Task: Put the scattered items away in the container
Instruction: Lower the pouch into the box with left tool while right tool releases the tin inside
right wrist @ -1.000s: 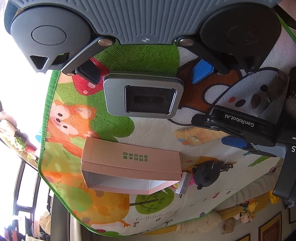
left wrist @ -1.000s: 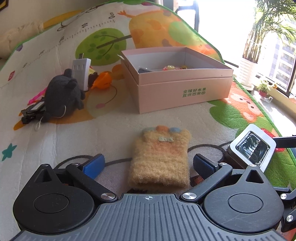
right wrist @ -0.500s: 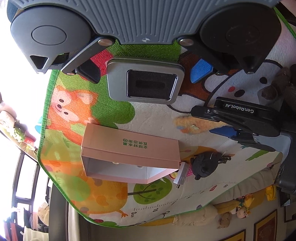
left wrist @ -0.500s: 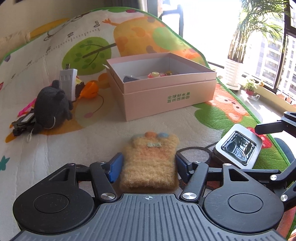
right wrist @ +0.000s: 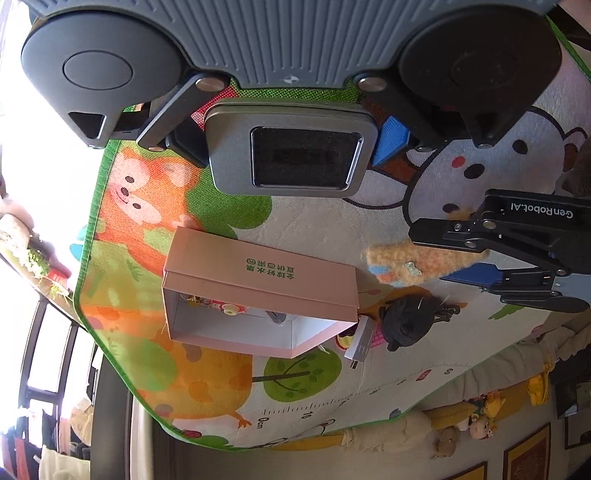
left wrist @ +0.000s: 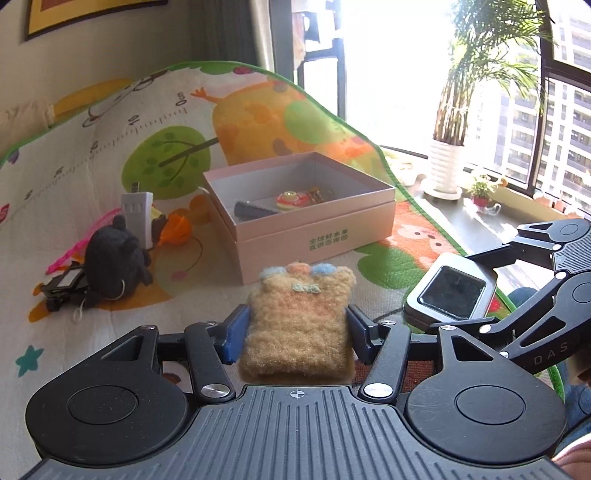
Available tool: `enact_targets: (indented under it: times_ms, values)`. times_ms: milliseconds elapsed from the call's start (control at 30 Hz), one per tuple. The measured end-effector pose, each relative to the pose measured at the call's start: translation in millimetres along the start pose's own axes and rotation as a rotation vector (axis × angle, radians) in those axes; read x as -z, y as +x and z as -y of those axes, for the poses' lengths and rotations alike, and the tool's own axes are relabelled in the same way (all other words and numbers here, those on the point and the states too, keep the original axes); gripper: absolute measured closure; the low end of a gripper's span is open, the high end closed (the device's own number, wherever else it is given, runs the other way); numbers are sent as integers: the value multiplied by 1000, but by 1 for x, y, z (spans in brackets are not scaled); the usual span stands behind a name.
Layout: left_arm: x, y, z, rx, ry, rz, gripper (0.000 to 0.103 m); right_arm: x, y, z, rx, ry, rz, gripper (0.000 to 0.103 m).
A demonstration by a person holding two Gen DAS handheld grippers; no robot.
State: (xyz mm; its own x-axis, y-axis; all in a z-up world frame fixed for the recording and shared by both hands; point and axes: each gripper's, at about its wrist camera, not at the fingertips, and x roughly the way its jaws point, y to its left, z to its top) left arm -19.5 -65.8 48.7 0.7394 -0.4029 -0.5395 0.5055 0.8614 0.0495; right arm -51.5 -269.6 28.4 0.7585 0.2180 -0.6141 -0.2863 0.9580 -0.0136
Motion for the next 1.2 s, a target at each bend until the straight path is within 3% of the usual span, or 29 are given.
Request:
enact_targets:
  times_ms: [367,500,733,767,800,833,933,1000,1200]
  values:
    - [-41,24,5,-16,63,73,42,-23,-20,16,48,-50,72,10]
    - [-65,44,-2,-7,93,108,42,-37,-4,26,67,-75,88,10]
    - [-117,110,-35,14,61,116,41,-95,49,42,150,-138,178,10]
    - [-122,119,-38,23,51,111,38,-101,58,43,156,-146,185,10]
    - [-128,132,-42,35,48,106,23,-108,69,43,157,-160,188,10]
    - [-131,140,-43,27,48,106,18,-114,82,43,152,-173,182,10]
    - [-131,149,-49,11,40,98,13,-119,104,43,141,-151,143,9]
    - [-120,131,-59,14,14,122,7,-114,103,42,112,-137,141,8]
    - [-60,72,-90,-135,-12,128,2,-103,95,33,76,-145,123,5]
